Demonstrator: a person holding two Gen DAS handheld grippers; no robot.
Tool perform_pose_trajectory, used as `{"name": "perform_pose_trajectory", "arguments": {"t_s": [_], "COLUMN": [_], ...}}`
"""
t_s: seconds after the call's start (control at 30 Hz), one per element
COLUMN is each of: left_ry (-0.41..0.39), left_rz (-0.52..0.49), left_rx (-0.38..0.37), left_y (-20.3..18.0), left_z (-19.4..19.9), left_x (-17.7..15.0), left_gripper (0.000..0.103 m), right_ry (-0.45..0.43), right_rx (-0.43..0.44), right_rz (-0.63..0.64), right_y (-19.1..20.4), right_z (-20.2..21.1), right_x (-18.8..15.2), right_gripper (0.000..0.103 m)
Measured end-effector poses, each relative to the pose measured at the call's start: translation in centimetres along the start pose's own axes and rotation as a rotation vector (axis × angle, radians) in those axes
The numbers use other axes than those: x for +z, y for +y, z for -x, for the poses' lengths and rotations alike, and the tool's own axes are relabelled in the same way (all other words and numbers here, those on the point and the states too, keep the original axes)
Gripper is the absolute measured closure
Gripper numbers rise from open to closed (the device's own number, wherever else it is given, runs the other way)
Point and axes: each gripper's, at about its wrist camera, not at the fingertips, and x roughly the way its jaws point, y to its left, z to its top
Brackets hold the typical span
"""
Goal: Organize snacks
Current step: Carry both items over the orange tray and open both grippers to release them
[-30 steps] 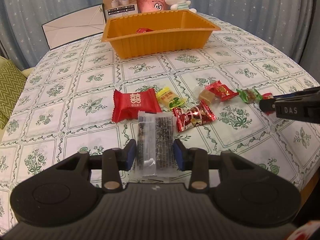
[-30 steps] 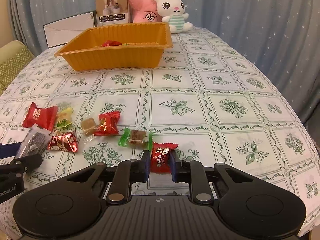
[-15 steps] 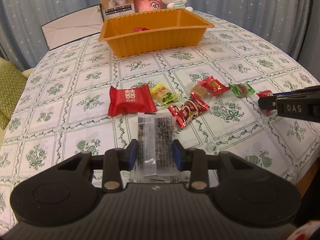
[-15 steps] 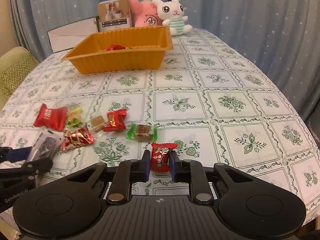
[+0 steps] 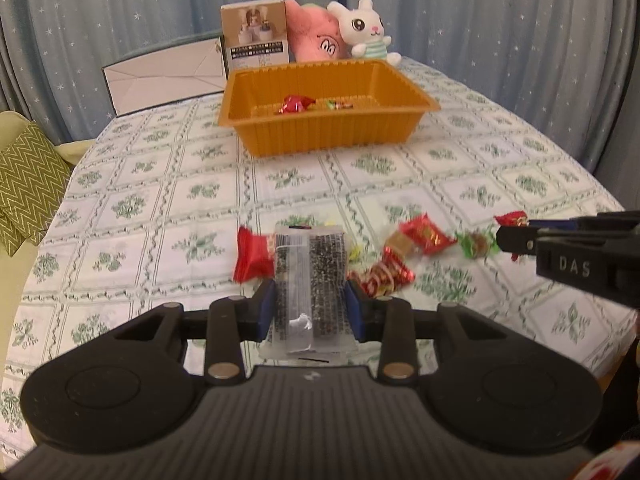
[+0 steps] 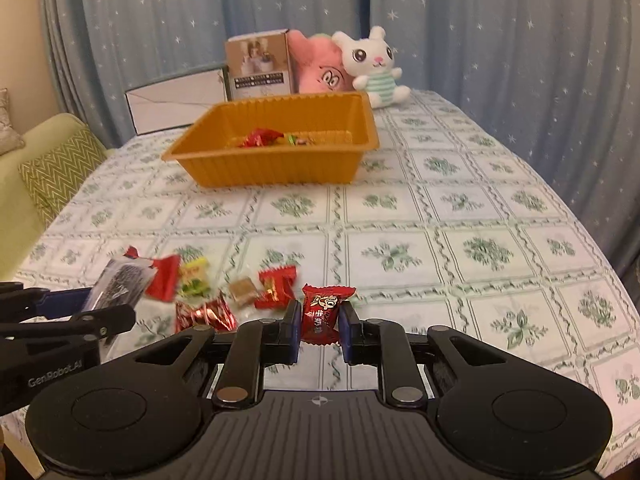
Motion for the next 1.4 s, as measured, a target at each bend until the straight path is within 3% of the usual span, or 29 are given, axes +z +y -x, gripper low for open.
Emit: {"name": "perform_pose_trajectory", "arguments": {"t_s": [0.37,0.67,1.13,1.4], "left_ry": [-0.054,-0.106,-0.184,-0.169], "left_rz": [0.024,0.029,0.098,0.116], "left_rx": [-0.033,-0.051,-0.034,-0.039], "left_y": [-0.1,0.9,3.9,5.7], "left_z": [-0.5,-2.5,-10.2,-14.7], "left_x": [4.3,9.0,17.3,18.9], "left_gripper": [0.069,0.069,0.069,0.069], "right_ry": [-0.047,-0.100,-0.163,-0.130], "right_rx": [0.016,0.036,0.054,0.075], "right_rz": [0.012,0.011,-0.034,-0.035], "right_y": [-0.4,-0.6,-1.5,-1.2], "right_z": [0.2,-1.2,-9.0,-14.6], "right_x": [3.2,7.8,15.7,18.6], "right_gripper": [0.083,0.083,0.083,0.083]}}
